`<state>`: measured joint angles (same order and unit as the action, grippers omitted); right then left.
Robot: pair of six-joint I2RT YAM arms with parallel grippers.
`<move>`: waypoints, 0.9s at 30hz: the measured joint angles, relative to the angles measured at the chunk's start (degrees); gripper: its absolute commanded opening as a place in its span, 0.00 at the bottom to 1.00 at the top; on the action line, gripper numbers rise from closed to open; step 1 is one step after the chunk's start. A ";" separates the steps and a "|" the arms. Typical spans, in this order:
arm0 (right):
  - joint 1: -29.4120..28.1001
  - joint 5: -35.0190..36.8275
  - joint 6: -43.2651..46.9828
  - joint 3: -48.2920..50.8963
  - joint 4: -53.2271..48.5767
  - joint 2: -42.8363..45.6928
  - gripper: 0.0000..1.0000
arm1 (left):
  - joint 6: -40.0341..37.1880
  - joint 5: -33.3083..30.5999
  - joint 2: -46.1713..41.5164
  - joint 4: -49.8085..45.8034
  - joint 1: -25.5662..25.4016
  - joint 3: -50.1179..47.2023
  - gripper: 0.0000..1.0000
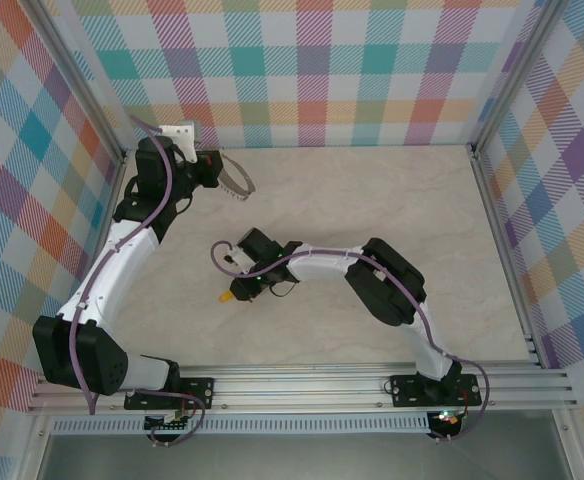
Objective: Put the keys on the keyring
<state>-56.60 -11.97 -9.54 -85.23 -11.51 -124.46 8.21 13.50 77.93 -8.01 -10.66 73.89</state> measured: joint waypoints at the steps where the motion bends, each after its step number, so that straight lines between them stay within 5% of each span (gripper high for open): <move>1: -0.09 0.24 0.04 -0.07 -0.09 0.00 0.35 | 0.04 0.07 0.00 0.00 0.00 0.00 0.00; 27: -0.83 3.17 1.81 -1.53 -0.24 0.00 0.31 | 1.25 0.59 0.00 -0.04 0.00 0.00 0.00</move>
<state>-57.43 -8.80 -7.73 -86.76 -11.75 -124.46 9.45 14.09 77.93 -8.05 -10.66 73.89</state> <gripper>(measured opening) 0.312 0.049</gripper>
